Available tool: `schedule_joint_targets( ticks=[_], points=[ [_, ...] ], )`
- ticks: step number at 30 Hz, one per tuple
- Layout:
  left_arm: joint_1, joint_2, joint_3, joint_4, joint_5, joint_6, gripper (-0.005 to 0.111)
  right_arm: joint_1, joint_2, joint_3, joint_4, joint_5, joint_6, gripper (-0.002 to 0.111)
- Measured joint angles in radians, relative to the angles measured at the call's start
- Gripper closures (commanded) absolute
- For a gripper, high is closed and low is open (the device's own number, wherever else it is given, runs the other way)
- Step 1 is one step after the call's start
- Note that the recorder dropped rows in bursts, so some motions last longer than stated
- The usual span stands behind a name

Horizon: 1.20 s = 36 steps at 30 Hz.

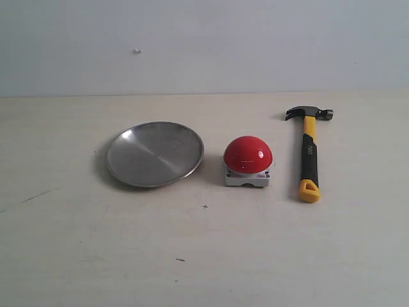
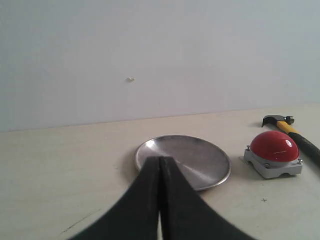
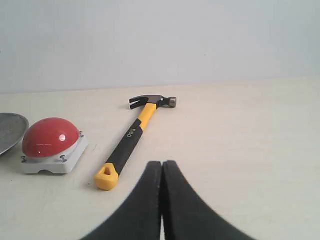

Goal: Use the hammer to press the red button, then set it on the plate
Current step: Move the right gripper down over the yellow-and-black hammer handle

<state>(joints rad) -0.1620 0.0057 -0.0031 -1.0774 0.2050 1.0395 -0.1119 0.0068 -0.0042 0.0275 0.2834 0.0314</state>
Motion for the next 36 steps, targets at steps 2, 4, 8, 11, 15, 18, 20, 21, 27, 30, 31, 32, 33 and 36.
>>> schedule_joint_targets(
  ticks=[2, 4, 8, 11, 15, 18, 20, 21, 27, 30, 31, 32, 33, 36],
  points=[
    [0.000, 0.000, 0.000, 0.000, 0.000, 0.000, 0.107, 0.000, 0.000, 0.000, 0.000, 0.000, 0.000, 0.108],
    [0.000, 0.000, 0.000, 0.000, 0.000, 0.000, 0.107, 0.000, 0.000, 0.000, 0.000, 0.000, 0.000, 0.108],
    [0.000, 0.000, 0.000, 0.000, 0.000, 0.000, 0.107, 0.000, 0.000, 0.000, 0.035, -0.098, 0.021, 0.108],
    [0.000, 0.000, 0.000, 0.000, 0.000, 0.000, 0.107, 0.000, 0.000, 0.000, 0.094, -0.222, 0.062, 0.108],
    [0.000, 0.000, 0.000, 0.000, 0.000, 0.000, 0.107, 0.000, 0.000, 0.000, 0.149, -0.367, 0.094, 0.108],
    [0.000, 0.000, 0.000, 0.000, 0.000, 0.000, 0.107, 0.000, 0.000, 0.000, 0.188, -0.483, 0.139, 0.108],
    [0.000, 0.000, 0.000, 0.000, 0.000, 0.000, 0.107, 0.000, 0.000, 0.000, 0.196, -0.571, 0.173, 0.108],
    [0.000, 0.000, 0.000, 0.000, 0.000, 0.000, 0.107, 0.000, -0.002, -0.003, 0.199, -0.599, 0.186, 0.108],
    [0.000, 0.000, 0.000, 0.000, 0.000, 0.000, 0.107, 0.000, 0.093, -0.182, 0.206, -0.594, 0.201, 0.108],
    [0.000, 0.000, 0.000, 0.000, 0.000, 0.000, 0.107, 0.000, 0.251, -0.299, 0.193, -0.593, 0.174, 0.108],
    [0.000, 0.000, 0.000, 0.000, 0.000, 0.000, 0.107, 0.000, 0.320, -0.344, 0.187, -0.584, 0.159, 0.108],
    [0.000, 0.000, 0.000, 0.000, 0.000, 0.000, 0.107, 0.000, 0.380, -0.381, 0.185, -0.574, 0.146, 0.108],
    [0.000, 0.000, 0.000, 0.000, 0.000, 0.000, 0.107, 0.000, 0.458, -0.428, 0.183, -0.560, 0.131, 0.108],
    [0.000, 0.000, 0.000, 0.000, 0.000, 0.000, 0.107, 0.000, 0.713, -0.564, 0.181, -0.480, 0.110, 0.108]
  ],
)
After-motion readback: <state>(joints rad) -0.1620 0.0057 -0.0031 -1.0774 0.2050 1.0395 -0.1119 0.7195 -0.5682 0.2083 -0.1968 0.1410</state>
